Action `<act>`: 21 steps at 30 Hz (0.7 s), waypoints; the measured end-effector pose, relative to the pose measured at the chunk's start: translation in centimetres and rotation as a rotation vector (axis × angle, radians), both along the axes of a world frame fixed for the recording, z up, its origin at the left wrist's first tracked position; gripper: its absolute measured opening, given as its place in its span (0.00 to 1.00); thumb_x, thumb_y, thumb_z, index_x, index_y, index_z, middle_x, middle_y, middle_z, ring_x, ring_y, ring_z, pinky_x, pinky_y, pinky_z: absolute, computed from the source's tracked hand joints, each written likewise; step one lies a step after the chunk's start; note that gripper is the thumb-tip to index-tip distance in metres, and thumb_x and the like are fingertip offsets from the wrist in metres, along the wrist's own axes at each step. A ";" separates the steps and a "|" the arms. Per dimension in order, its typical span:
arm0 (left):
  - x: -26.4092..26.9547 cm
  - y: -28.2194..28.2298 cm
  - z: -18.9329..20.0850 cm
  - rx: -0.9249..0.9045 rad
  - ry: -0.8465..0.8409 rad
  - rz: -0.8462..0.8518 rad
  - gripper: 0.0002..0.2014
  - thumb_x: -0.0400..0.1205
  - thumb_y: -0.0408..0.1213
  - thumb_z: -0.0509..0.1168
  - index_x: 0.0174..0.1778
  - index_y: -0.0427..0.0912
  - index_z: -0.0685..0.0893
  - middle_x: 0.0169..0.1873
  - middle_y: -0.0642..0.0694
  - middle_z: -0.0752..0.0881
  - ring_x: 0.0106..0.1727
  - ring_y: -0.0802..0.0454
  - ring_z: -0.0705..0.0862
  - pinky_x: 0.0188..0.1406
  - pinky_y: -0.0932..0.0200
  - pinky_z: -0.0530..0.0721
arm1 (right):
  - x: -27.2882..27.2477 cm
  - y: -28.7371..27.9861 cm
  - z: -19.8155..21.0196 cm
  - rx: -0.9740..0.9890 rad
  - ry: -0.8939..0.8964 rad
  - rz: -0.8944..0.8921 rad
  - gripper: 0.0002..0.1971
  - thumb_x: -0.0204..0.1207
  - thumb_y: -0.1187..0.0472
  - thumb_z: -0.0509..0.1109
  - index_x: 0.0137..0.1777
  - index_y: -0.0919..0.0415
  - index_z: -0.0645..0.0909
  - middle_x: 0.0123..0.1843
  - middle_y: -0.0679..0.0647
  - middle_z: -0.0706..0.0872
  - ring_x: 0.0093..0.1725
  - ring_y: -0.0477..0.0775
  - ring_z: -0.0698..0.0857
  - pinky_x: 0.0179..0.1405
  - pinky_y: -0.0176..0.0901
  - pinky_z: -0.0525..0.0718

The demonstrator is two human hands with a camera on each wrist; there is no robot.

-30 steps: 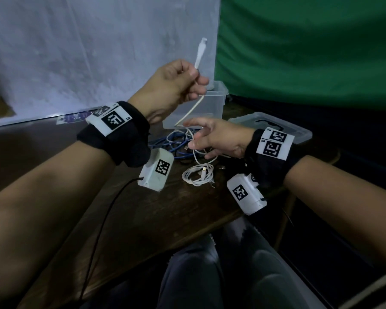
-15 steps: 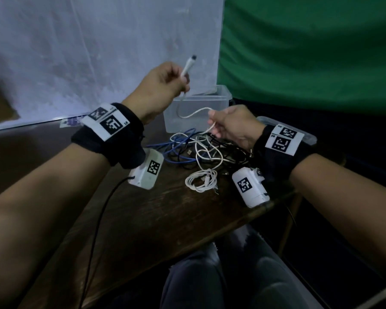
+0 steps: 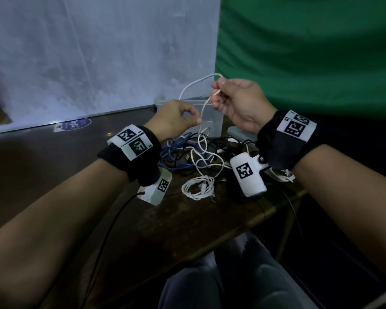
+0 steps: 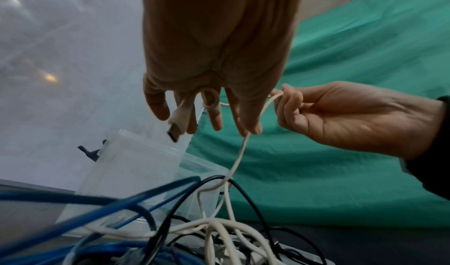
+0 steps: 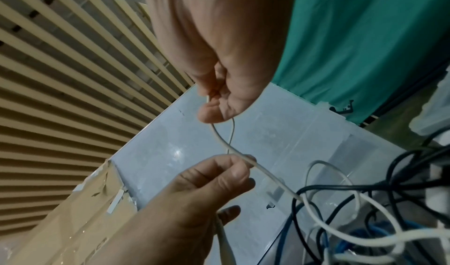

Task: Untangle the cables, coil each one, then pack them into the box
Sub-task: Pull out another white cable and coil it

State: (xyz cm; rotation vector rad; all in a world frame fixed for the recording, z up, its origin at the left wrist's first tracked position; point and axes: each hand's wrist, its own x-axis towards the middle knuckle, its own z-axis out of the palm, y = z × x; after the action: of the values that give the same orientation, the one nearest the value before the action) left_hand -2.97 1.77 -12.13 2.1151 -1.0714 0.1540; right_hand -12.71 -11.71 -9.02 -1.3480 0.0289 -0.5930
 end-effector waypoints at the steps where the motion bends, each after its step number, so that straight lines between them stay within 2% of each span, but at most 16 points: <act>1: 0.1 -0.2 -0.1 0.001 -0.007 0.002 0.05 0.76 0.43 0.73 0.36 0.53 0.83 0.43 0.46 0.85 0.43 0.53 0.79 0.46 0.61 0.75 | 0.0 0.0 -0.1 0.027 0.000 0.012 0.10 0.84 0.65 0.61 0.43 0.68 0.79 0.33 0.58 0.80 0.26 0.44 0.81 0.29 0.33 0.83; 3: 0.2 -0.5 -0.2 0.008 -0.023 -0.018 0.05 0.76 0.43 0.72 0.37 0.51 0.84 0.42 0.47 0.84 0.43 0.52 0.78 0.48 0.58 0.76 | 0.0 0.0 -0.3 0.079 -0.010 0.036 0.10 0.84 0.65 0.61 0.44 0.69 0.79 0.34 0.58 0.80 0.26 0.45 0.81 0.29 0.33 0.84; 5: 0.2 -0.8 -0.2 -0.014 -0.010 -0.056 0.05 0.78 0.40 0.71 0.37 0.47 0.84 0.38 0.47 0.84 0.40 0.52 0.78 0.45 0.57 0.77 | -0.1 0.1 -0.3 0.120 -0.032 0.065 0.10 0.85 0.64 0.60 0.45 0.69 0.78 0.34 0.58 0.79 0.27 0.45 0.81 0.30 0.34 0.84; 8: 0.2 -1.1 -0.2 -0.131 0.088 -0.098 0.09 0.81 0.33 0.66 0.34 0.44 0.79 0.32 0.42 0.82 0.34 0.53 0.79 0.41 0.60 0.78 | -0.1 0.0 -0.4 0.104 0.009 0.082 0.12 0.86 0.60 0.57 0.48 0.68 0.78 0.34 0.58 0.79 0.28 0.48 0.83 0.34 0.38 0.87; 10: 0.3 -1.3 0.0 -0.257 0.189 -0.106 0.12 0.83 0.30 0.63 0.33 0.43 0.76 0.29 0.43 0.81 0.27 0.58 0.81 0.35 0.64 0.80 | 0.2 0.0 -1.1 -0.022 0.134 0.043 0.10 0.86 0.62 0.58 0.48 0.65 0.78 0.35 0.57 0.80 0.31 0.49 0.84 0.35 0.39 0.87; 12: 0.2 -1.5 0.4 -0.351 0.286 -0.103 0.12 0.85 0.30 0.60 0.34 0.43 0.75 0.29 0.44 0.82 0.25 0.62 0.82 0.31 0.66 0.80 | 0.7 -0.1 -2.4 -0.211 0.288 0.021 0.05 0.82 0.66 0.63 0.44 0.62 0.79 0.36 0.56 0.81 0.36 0.51 0.83 0.36 0.41 0.87; 15: -0.2 -1.5 1.5 -0.472 0.410 -0.112 0.11 0.86 0.31 0.57 0.37 0.44 0.74 0.31 0.43 0.84 0.25 0.59 0.84 0.30 0.64 0.83 | 1.1 -0.1 -4.2 -0.476 0.457 0.021 0.05 0.77 0.68 0.70 0.46 0.57 0.80 0.41 0.53 0.84 0.44 0.51 0.83 0.47 0.46 0.85; 17: -0.6 -1.3 2.2 -0.546 0.476 -0.115 0.09 0.86 0.33 0.57 0.40 0.43 0.74 0.32 0.42 0.85 0.27 0.54 0.86 0.30 0.61 0.86 | 1.4 -0.1 -4.6 -0.543 0.478 0.007 0.10 0.75 0.67 0.72 0.54 0.59 0.80 0.48 0.54 0.85 0.46 0.51 0.82 0.41 0.39 0.82; 19: -0.7 -1.1 2.9 -0.602 0.521 -0.120 0.07 0.87 0.34 0.57 0.42 0.43 0.74 0.34 0.41 0.85 0.30 0.50 0.88 0.30 0.59 0.88 | 1.7 0.0 -4.5 -0.516 0.448 -0.011 0.14 0.76 0.68 0.71 0.60 0.59 0.78 0.51 0.55 0.83 0.44 0.51 0.81 0.33 0.35 0.78; 21: -0.8 -0.8 3.5 -0.666 0.567 -0.137 0.07 0.87 0.34 0.56 0.43 0.42 0.73 0.35 0.40 0.84 0.31 0.50 0.88 0.28 0.59 0.87 | 2.2 -0.2 -4.4 -0.512 0.426 -0.044 0.15 0.75 0.68 0.72 0.58 0.55 0.77 0.50 0.54 0.81 0.40 0.49 0.80 0.31 0.36 0.77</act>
State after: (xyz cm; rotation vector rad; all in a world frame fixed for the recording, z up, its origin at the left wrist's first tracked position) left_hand -3.77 0.97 -8.62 1.3576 -0.6864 -0.1376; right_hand -10.47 -11.95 -13.39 -1.9597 0.2686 -0.3480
